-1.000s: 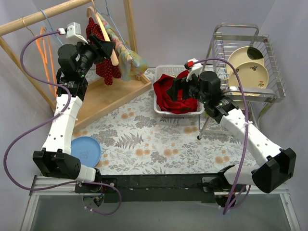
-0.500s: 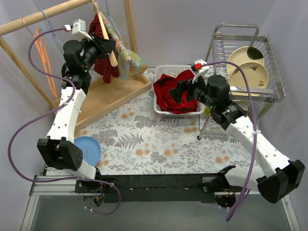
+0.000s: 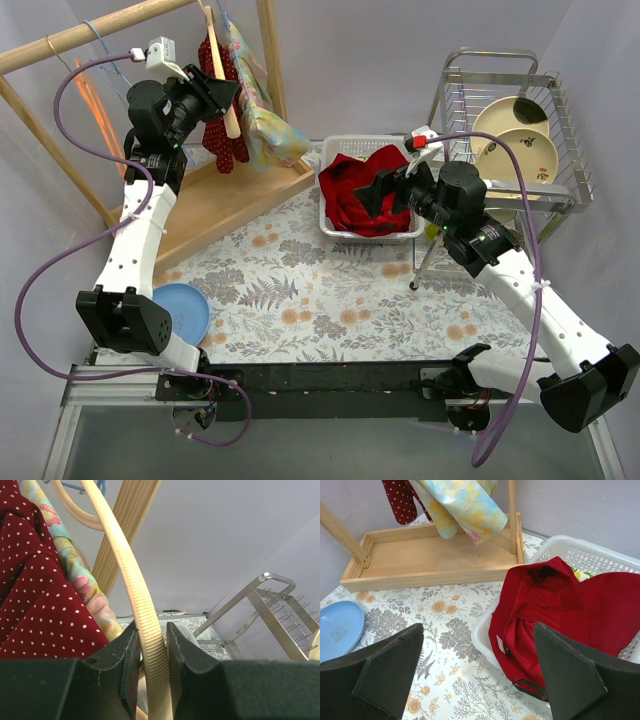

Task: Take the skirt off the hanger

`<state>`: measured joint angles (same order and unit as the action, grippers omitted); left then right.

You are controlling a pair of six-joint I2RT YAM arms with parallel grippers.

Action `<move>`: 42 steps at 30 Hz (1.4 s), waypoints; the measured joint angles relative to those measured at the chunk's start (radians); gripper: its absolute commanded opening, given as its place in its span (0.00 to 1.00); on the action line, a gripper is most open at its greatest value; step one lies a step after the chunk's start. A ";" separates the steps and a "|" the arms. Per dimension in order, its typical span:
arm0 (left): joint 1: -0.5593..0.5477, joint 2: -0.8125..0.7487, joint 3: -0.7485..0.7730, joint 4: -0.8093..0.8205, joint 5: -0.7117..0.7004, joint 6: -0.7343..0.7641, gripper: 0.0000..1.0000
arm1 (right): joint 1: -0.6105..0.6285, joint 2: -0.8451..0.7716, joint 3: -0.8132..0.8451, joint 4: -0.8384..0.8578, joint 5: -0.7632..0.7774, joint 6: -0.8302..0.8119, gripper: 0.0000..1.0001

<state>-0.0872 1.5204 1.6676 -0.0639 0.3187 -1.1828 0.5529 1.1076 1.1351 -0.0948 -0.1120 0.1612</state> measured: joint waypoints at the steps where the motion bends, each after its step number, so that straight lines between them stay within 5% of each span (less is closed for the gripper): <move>1: 0.000 -0.002 0.001 -0.002 -0.004 0.004 0.00 | 0.000 -0.003 0.000 0.000 0.000 0.000 0.98; 42: 0.000 -0.194 0.005 0.018 -0.165 0.114 0.00 | 0.000 -0.106 0.027 -0.090 -0.004 0.018 0.98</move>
<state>-0.0872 1.3262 1.6726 -0.0460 0.1539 -1.0691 0.5529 1.0012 1.1618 -0.1852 -0.1158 0.1791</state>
